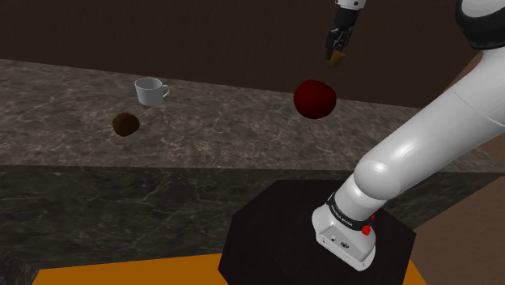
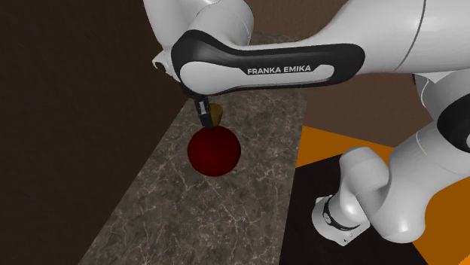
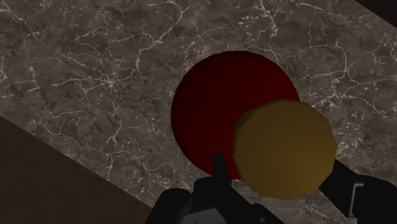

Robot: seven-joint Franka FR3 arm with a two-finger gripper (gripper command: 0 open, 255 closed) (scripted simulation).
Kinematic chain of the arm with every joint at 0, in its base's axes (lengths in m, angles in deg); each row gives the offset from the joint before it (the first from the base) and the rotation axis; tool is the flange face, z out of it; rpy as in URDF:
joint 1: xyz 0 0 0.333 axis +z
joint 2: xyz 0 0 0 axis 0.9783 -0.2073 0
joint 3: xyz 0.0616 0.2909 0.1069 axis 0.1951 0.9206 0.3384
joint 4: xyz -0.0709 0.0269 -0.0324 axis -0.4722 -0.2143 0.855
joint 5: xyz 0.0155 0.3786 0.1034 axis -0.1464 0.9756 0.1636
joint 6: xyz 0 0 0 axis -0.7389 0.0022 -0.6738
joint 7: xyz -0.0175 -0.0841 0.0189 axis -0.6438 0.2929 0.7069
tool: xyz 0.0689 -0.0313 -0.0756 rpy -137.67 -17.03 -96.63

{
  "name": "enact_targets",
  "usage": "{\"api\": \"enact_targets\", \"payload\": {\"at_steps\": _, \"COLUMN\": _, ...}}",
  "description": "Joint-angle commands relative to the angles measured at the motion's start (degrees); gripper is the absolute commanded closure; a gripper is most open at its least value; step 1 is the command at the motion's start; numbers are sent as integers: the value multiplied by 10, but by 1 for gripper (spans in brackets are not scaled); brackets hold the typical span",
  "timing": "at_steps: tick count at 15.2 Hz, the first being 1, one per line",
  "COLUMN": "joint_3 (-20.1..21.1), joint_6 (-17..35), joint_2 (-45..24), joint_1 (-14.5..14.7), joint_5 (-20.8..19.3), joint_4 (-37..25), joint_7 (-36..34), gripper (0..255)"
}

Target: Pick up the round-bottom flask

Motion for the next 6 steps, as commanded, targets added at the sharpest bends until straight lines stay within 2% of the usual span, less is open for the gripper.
{"api": "enact_targets", "payload": {"at_steps": 1, "joint_3": -1, "joint_6": -17, "joint_2": -4, "joint_1": 0, "joint_5": 2, "joint_4": -23, "joint_7": 4, "gripper": 255}}
{"api": "enact_targets", "payload": {"at_steps": 6, "joint_3": 0, "joint_6": -42, "joint_2": -9, "joint_1": 1, "joint_5": 5, "joint_4": -52, "joint_7": 7, "gripper": 255}}
